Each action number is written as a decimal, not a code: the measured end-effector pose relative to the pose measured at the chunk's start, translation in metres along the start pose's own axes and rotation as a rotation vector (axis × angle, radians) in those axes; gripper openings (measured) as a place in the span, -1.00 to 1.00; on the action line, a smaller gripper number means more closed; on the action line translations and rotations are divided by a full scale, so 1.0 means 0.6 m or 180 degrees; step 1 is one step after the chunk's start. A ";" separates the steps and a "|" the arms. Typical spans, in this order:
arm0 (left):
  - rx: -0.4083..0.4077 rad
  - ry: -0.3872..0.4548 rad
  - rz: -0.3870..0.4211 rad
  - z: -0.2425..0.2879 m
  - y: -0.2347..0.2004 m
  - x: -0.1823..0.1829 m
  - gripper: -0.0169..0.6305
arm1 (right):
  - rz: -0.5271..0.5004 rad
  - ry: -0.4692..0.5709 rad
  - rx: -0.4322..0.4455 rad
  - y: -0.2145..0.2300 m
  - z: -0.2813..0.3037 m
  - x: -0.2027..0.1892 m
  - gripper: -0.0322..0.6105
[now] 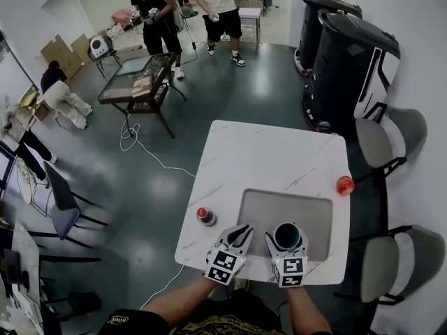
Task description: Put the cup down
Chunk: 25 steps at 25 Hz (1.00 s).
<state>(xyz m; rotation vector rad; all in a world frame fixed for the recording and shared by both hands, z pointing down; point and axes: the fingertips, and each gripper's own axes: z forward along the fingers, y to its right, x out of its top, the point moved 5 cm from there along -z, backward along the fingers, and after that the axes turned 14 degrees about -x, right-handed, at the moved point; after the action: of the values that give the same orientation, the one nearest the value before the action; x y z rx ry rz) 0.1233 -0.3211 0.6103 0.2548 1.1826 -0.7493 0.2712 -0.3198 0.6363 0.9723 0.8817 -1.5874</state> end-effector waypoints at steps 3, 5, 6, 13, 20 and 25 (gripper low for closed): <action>-0.0040 -0.0038 -0.0032 0.011 0.001 -0.010 -0.78 | -0.0001 -0.0074 -0.0040 0.006 0.010 -0.022 0.29; -0.0054 -0.0052 -0.0047 0.015 0.000 -0.013 -0.78 | -0.0020 -0.0112 -0.0061 0.007 0.018 -0.033 0.29; -0.0059 -0.0058 -0.0054 0.017 -0.001 -0.015 -0.78 | -0.0032 -0.0124 -0.0069 0.007 0.022 -0.037 0.29; -0.0097 -0.0108 -0.0057 0.027 -0.002 -0.024 -0.78 | -0.0073 -0.0164 -0.0130 0.010 0.032 -0.056 0.29; -0.0144 -0.0142 -0.0045 0.032 0.004 -0.035 -0.78 | -0.0085 -0.0172 -0.0171 0.011 0.035 -0.070 0.29; -0.0166 -0.0168 -0.0049 0.033 0.010 -0.038 -0.78 | -0.0076 -0.0136 -0.0177 0.012 0.037 -0.071 0.29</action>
<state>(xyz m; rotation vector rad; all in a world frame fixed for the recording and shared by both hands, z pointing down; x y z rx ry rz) 0.1377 -0.3187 0.6370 0.1816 1.1535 -0.7334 0.2811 -0.3249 0.6835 0.8884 0.9062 -1.5900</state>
